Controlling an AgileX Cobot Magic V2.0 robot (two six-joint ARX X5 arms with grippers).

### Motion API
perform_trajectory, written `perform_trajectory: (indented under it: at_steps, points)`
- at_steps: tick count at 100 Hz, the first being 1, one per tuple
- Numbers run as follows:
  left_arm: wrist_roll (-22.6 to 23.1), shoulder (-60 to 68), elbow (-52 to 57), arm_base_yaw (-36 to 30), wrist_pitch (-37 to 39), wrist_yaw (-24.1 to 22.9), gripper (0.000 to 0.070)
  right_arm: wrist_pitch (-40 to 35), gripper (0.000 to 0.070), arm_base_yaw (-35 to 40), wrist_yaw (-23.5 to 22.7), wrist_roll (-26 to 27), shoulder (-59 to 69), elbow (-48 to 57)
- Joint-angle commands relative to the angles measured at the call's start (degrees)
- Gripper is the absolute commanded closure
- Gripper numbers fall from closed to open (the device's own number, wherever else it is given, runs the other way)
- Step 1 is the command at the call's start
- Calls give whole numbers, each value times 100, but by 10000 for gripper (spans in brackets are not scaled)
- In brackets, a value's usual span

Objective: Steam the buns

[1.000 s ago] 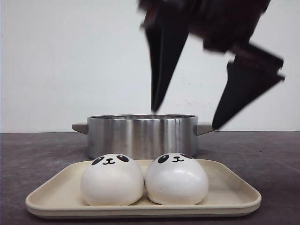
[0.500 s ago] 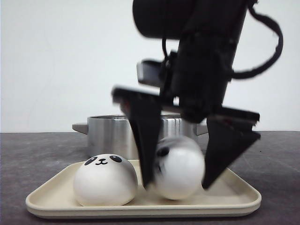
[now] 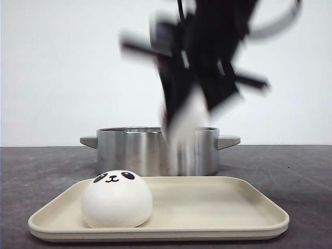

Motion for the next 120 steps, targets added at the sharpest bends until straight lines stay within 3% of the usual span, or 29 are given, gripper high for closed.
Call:
perform_trajectory:
  at_steps: [1, 17, 33, 43, 63, 87, 99, 104, 115, 120]
  points:
    - [107, 44, 114, -35, 55, -48, 63, 122, 688, 72, 151, -382, -129, 442]
    - [142, 101, 114, -35, 98, -46, 63, 345, 688, -175, 763, -1266, -177, 1436]
    - [142, 186, 114, -35, 136, -44, 63, 935, 691, -730, 754, -1593, 101, 1755]
    - [142, 232, 111, -35, 127, -44, 63, 979, 691, -1176, 647, -1613, 415, 1755]
    - [142, 247, 109, -35, 142, -39, 63, 986, 691, -1797, -103, -1615, 1316, 1755]
    - [140, 332, 109, -35, 76, -39, 63, 966, 690, -1989, -684, -1611, 2190, 1755]
    - [142, 402, 109, -35, -42, -39, 63, 953, 680, -1965, -675, -1615, 2343, 1755]
    - [142, 439, 109, -35, -98, -42, 63, 986, 606, -1958, -656, -1611, 2371, 1755]
    - [157, 540, 107, -35, -181, -42, 63, 1001, 252, -1950, -616, -1611, 2396, 1755]
    - [160, 581, 107, -35, -188, -42, 63, 992, 172, -1950, -557, -1611, 2396, 1755]
